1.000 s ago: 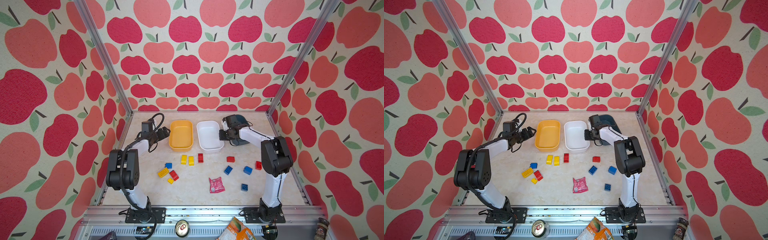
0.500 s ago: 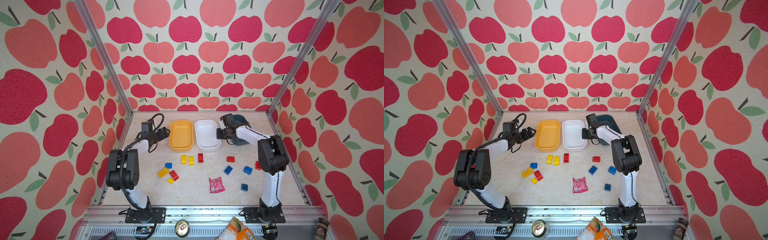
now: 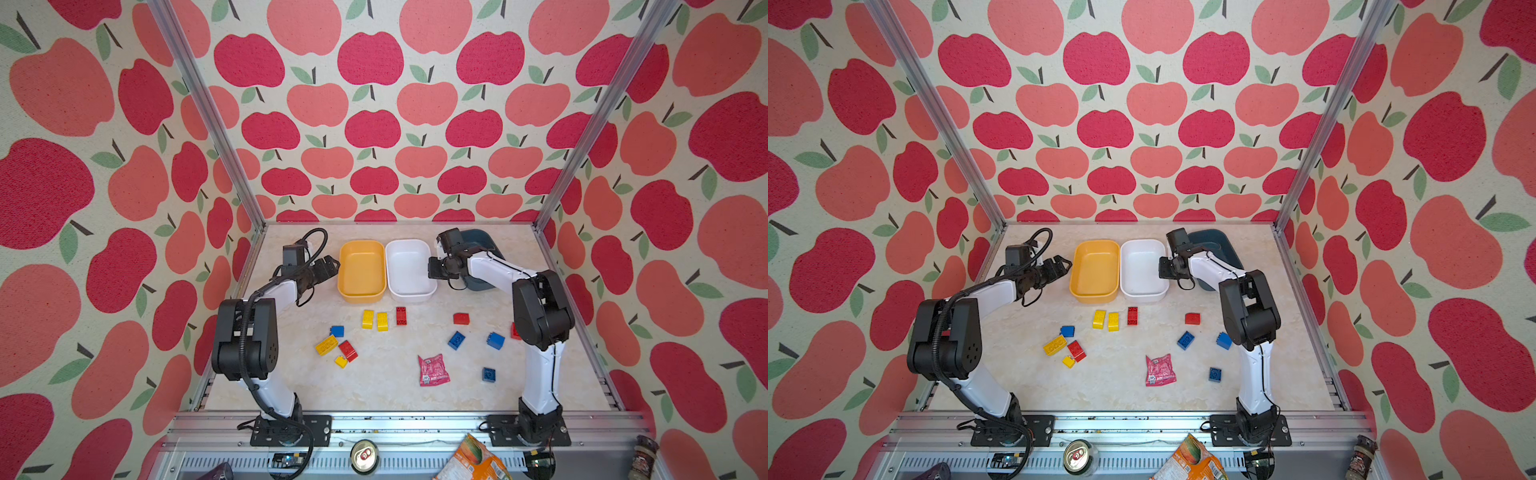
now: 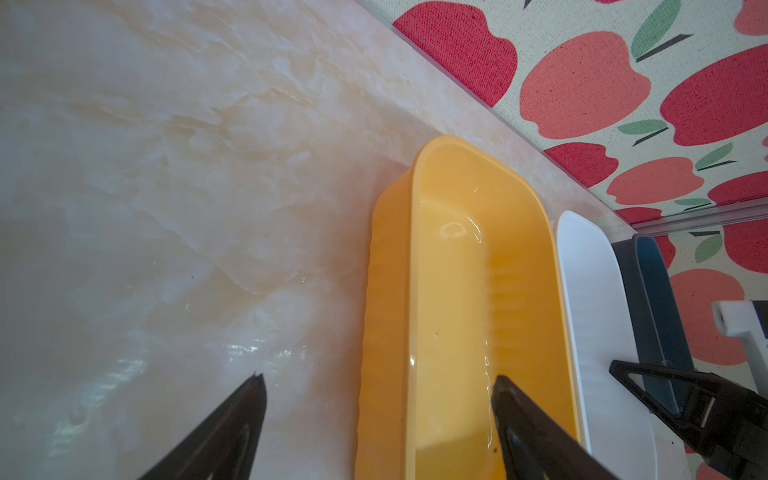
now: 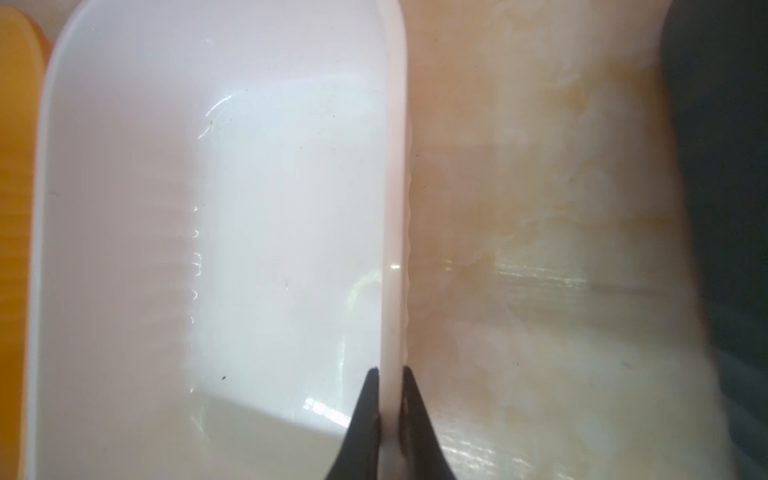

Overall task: Sort the legos into containers by color
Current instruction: 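Grasp the white bin rim with the right gripper and drag it toward the yellow bin, then release the white bin and move the right gripper to the teal bin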

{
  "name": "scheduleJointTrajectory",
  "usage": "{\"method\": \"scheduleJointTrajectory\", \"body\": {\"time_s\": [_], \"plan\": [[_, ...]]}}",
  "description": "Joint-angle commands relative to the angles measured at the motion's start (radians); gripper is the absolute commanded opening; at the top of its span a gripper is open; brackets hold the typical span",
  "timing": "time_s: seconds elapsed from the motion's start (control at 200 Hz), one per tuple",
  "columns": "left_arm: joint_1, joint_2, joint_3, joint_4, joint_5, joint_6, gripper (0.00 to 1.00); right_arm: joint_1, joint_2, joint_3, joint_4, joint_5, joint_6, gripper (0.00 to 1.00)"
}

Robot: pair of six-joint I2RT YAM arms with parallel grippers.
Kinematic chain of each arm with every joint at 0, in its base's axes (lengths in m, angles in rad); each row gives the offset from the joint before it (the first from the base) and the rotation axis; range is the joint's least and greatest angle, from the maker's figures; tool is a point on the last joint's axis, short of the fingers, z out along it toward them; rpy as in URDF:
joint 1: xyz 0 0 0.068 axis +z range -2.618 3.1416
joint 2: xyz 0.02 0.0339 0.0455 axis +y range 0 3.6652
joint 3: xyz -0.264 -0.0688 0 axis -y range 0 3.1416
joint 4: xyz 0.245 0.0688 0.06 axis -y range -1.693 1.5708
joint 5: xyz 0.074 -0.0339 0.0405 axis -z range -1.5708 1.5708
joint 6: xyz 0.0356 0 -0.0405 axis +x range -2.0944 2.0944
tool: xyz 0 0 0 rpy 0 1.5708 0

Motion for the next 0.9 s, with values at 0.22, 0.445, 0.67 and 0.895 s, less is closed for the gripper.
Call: {"method": "scheduleJointTrajectory", "body": {"time_s": [0.22,0.445,0.67,0.895], "plan": [[0.008,-0.034,-0.016,0.019,0.007,0.006,0.87,0.011,0.035,0.014,-0.01,-0.041,0.062,0.08],[0.008,-0.037,-0.016,0.018,0.008,0.006,0.87,0.013,0.024,0.009,-0.011,-0.03,0.048,0.14],[0.01,-0.038,-0.016,0.018,0.007,0.007,0.87,0.013,0.002,0.005,-0.005,-0.017,0.04,0.28],[0.011,-0.046,-0.012,0.013,0.006,0.009,0.87,0.006,-0.068,0.012,-0.033,0.029,0.008,0.37]]}}
